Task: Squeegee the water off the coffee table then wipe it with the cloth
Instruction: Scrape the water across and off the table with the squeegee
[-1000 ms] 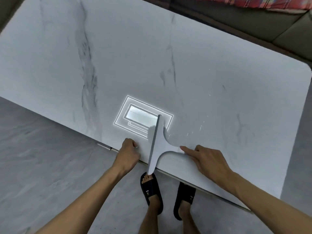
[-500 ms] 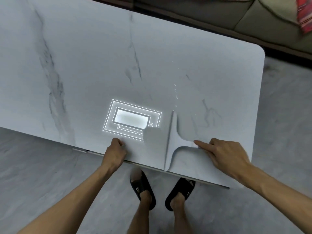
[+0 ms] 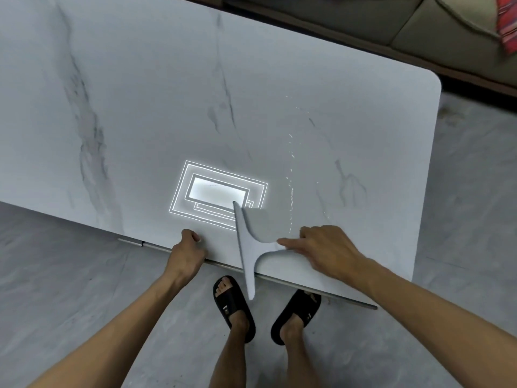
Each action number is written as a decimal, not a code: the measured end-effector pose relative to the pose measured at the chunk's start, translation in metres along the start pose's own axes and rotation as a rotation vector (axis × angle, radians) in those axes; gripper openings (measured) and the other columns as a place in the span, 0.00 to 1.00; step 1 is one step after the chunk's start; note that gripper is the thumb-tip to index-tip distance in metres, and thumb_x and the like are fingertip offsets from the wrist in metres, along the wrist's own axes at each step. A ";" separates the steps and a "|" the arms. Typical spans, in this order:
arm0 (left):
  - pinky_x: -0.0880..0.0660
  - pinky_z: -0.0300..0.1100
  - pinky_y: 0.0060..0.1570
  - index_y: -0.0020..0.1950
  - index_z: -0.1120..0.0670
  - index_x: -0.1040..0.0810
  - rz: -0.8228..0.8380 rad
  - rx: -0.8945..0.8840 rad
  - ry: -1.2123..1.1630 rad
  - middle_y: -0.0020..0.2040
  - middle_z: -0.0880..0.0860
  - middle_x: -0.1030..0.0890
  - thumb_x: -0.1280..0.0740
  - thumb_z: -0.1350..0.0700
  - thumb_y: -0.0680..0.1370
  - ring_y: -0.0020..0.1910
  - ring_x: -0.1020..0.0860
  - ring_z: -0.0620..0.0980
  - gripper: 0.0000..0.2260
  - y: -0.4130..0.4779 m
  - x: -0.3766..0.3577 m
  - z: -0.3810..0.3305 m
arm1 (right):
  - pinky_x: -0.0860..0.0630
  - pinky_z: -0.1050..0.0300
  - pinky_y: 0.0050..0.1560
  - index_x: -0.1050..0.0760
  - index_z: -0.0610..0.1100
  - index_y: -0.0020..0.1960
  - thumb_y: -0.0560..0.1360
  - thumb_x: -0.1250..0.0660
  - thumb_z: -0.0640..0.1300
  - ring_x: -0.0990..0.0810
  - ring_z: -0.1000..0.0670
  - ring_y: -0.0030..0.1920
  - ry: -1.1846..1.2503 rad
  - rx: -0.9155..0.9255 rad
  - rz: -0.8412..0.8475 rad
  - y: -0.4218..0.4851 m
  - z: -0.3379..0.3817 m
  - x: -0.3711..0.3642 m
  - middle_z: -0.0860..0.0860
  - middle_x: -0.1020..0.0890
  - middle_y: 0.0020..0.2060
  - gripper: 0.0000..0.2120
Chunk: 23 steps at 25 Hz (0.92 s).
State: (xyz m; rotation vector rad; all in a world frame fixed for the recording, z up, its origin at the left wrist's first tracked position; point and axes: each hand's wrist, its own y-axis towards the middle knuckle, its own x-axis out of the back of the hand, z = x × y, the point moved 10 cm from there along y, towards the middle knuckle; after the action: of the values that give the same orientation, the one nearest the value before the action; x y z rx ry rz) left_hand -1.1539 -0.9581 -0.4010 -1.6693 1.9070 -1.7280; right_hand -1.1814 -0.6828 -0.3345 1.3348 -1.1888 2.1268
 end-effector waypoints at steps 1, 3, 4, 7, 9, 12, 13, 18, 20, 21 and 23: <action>0.35 0.41 0.28 0.55 0.55 0.35 0.026 -0.003 0.001 0.37 0.55 0.24 0.39 0.61 0.75 0.31 0.28 0.51 0.10 -0.001 -0.003 -0.002 | 0.31 0.55 0.35 0.36 0.66 0.70 0.77 0.40 0.41 0.21 0.44 0.42 -0.017 -0.029 0.000 -0.011 -0.018 0.001 0.51 0.22 0.46 0.28; 0.34 0.41 0.29 0.55 0.55 0.34 0.071 0.000 -0.004 0.37 0.55 0.25 0.39 0.61 0.75 0.31 0.28 0.51 0.10 -0.001 -0.007 -0.007 | 0.30 0.55 0.35 0.36 0.67 0.69 0.77 0.41 0.43 0.21 0.46 0.42 -0.067 -0.096 0.010 -0.032 -0.051 0.005 0.53 0.22 0.45 0.27; 0.34 0.41 0.30 0.55 0.55 0.34 0.089 0.000 -0.011 0.37 0.55 0.25 0.39 0.61 0.75 0.32 0.29 0.52 0.11 -0.001 -0.007 -0.010 | 0.30 0.56 0.35 0.36 0.68 0.69 0.78 0.41 0.45 0.21 0.47 0.42 -0.084 -0.127 0.011 -0.042 -0.064 0.009 0.54 0.22 0.45 0.25; 0.34 0.42 0.32 0.56 0.57 0.33 0.118 -0.009 -0.041 0.38 0.56 0.25 0.39 0.61 0.75 0.33 0.28 0.52 0.10 -0.001 -0.001 -0.016 | 0.35 0.58 0.29 0.31 0.68 0.66 0.79 0.39 0.51 0.21 0.48 0.36 -0.125 -0.204 -0.040 -0.066 -0.091 0.033 0.55 0.22 0.39 0.18; 0.33 0.43 0.32 0.55 0.57 0.32 0.115 -0.009 -0.057 0.40 0.56 0.24 0.39 0.60 0.76 0.34 0.28 0.53 0.09 -0.002 0.008 -0.018 | 0.38 0.59 0.24 0.26 0.66 0.62 0.76 0.33 0.51 0.23 0.49 0.29 -0.158 -0.226 -0.081 -0.074 -0.093 0.051 0.55 0.23 0.33 0.17; 0.33 0.43 0.33 0.53 0.56 0.32 0.091 -0.044 -0.065 0.44 0.58 0.22 0.38 0.59 0.76 0.37 0.26 0.53 0.07 0.000 0.027 -0.032 | 0.41 0.61 0.23 0.24 0.64 0.60 0.74 0.30 0.50 0.24 0.48 0.25 -0.163 -0.222 -0.115 -0.066 -0.082 0.078 0.55 0.23 0.30 0.17; 0.32 0.43 0.34 0.53 0.56 0.31 0.072 -0.061 -0.083 0.45 0.58 0.22 0.38 0.59 0.76 0.38 0.26 0.53 0.06 0.000 0.037 -0.040 | 0.41 0.61 0.23 0.24 0.64 0.60 0.75 0.31 0.50 0.24 0.48 0.25 -0.169 -0.213 -0.137 -0.060 -0.077 0.090 0.55 0.23 0.31 0.16; 0.31 0.43 0.33 0.52 0.54 0.31 -0.023 -0.077 -0.156 0.43 0.54 0.22 0.39 0.58 0.76 0.37 0.25 0.51 0.05 0.015 0.070 -0.062 | 0.32 0.58 0.28 0.31 0.66 0.64 0.81 0.44 0.55 0.22 0.47 0.32 -0.063 -0.237 -0.182 -0.002 -0.071 0.121 0.54 0.24 0.34 0.14; 0.30 0.42 0.34 0.53 0.53 0.32 -0.018 -0.082 -0.165 0.41 0.51 0.24 0.38 0.56 0.77 0.37 0.25 0.50 0.06 0.019 0.073 -0.070 | 0.28 0.55 0.34 0.36 0.66 0.66 0.82 0.51 0.57 0.23 0.47 0.37 0.073 -0.369 -0.187 0.020 -0.092 0.130 0.54 0.25 0.37 0.15; 0.30 0.43 0.34 0.54 0.53 0.32 -0.015 -0.076 -0.168 0.39 0.50 0.25 0.38 0.55 0.78 0.36 0.25 0.51 0.07 0.024 0.074 -0.076 | 0.29 0.54 0.37 0.37 0.65 0.67 0.82 0.53 0.57 0.24 0.46 0.39 0.156 -0.439 -0.204 0.033 -0.107 0.136 0.53 0.25 0.39 0.16; 0.33 0.43 0.31 0.54 0.52 0.33 -0.013 -0.051 -0.186 0.36 0.51 0.25 0.38 0.56 0.77 0.33 0.26 0.52 0.08 0.035 0.076 -0.091 | 0.31 0.53 0.42 0.37 0.57 0.68 0.83 0.51 0.51 0.24 0.42 0.43 0.307 -0.532 -0.196 0.066 -0.136 0.147 0.48 0.25 0.43 0.15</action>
State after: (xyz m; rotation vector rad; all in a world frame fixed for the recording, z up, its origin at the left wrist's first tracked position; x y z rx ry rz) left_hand -1.2671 -0.9608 -0.3508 -1.7936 1.8742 -1.4817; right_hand -1.3739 -0.6301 -0.2656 0.8178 -1.3045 1.6409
